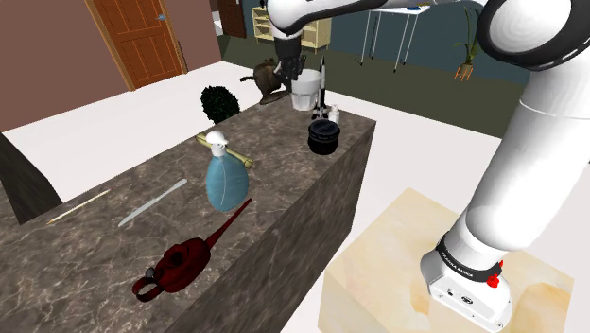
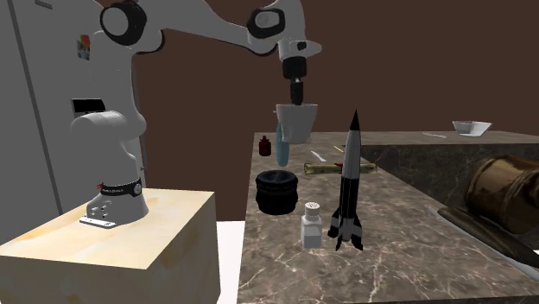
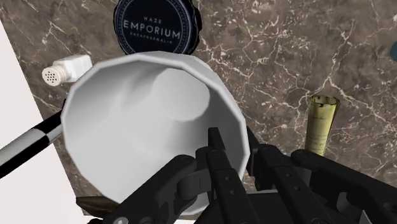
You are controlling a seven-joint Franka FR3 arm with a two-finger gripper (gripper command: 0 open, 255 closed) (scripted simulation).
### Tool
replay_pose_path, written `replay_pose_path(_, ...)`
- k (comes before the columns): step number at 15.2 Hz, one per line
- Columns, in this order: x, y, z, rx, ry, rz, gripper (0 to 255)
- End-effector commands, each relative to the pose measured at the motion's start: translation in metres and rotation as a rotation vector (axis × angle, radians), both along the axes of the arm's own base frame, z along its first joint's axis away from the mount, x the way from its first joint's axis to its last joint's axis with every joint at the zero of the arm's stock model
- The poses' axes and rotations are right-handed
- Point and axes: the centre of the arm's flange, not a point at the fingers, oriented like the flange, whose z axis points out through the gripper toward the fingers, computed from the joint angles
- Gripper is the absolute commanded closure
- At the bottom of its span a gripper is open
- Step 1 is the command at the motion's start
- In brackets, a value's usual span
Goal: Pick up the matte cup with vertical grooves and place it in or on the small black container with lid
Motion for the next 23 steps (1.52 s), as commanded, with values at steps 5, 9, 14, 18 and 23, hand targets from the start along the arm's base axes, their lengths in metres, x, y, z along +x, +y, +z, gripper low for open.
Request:
replay_pose_path(5, -0.053, -0.062, 0.013, 0.0, 0.0, 0.001, 255)
replay_pose_path(9, -0.053, -0.062, -0.008, 0.0, 0.0, 0.001, 255)
replay_pose_path(14, -0.053, -0.062, -0.034, 0.0, 0.0, 0.001, 255)
replay_pose_path(18, -0.053, -0.062, -0.055, 0.0, 0.0, 0.001, 255)
replay_pose_path(23, -0.053, -0.062, -0.082, 0.0, 0.0, 0.001, 255)
